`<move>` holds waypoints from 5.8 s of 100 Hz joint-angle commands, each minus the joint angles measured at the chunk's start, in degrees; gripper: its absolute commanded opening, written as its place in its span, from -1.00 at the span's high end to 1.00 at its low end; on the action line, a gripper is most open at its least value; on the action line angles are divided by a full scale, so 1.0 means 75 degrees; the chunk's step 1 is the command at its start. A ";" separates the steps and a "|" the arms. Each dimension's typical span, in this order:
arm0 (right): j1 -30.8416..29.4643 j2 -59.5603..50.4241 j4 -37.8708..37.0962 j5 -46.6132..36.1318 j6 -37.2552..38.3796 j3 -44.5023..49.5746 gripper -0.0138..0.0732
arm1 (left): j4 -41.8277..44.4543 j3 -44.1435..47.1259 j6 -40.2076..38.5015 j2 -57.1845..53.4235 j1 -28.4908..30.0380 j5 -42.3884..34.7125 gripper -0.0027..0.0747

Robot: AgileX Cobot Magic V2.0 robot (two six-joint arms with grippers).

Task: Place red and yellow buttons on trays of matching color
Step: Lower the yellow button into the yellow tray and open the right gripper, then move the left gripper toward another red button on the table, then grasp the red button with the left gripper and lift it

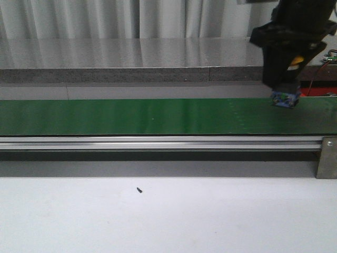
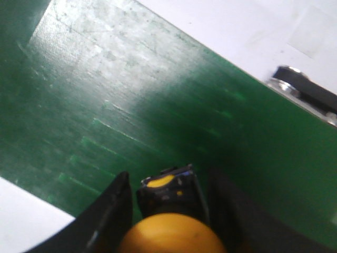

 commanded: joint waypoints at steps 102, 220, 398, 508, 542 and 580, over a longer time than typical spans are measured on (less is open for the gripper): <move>-0.4450 -0.1167 0.1364 -0.1638 -0.0102 0.2998 0.48 | -0.0054 -0.0198 -0.0032 0.0048 -0.0062 -0.0568 0.98; -0.4303 -0.2802 0.1588 -0.1899 -0.0102 0.2907 -0.37 | -0.0054 -0.0198 -0.0032 0.0048 -0.0062 -0.0568 0.98; -0.1365 -0.7737 0.1624 -0.3107 -0.0362 0.6069 0.90 | 0.0766 -0.1589 -0.1194 0.0974 0.0006 0.0045 -0.46; -0.1365 -0.7737 0.1719 -0.3089 -0.0362 0.6069 0.90 | 0.2003 -0.5897 -0.2131 0.9251 0.3888 0.1332 -0.45; -0.1365 -0.7737 0.1719 -0.3089 -0.0362 0.6069 0.90 | 0.1983 -0.5937 -0.2131 1.0102 0.3888 0.0733 -0.45; -0.1365 -0.7737 0.1719 -0.3089 -0.0362 0.6069 0.90 | 0.1896 -0.6360 -0.2116 1.0763 0.3888 0.1035 -0.45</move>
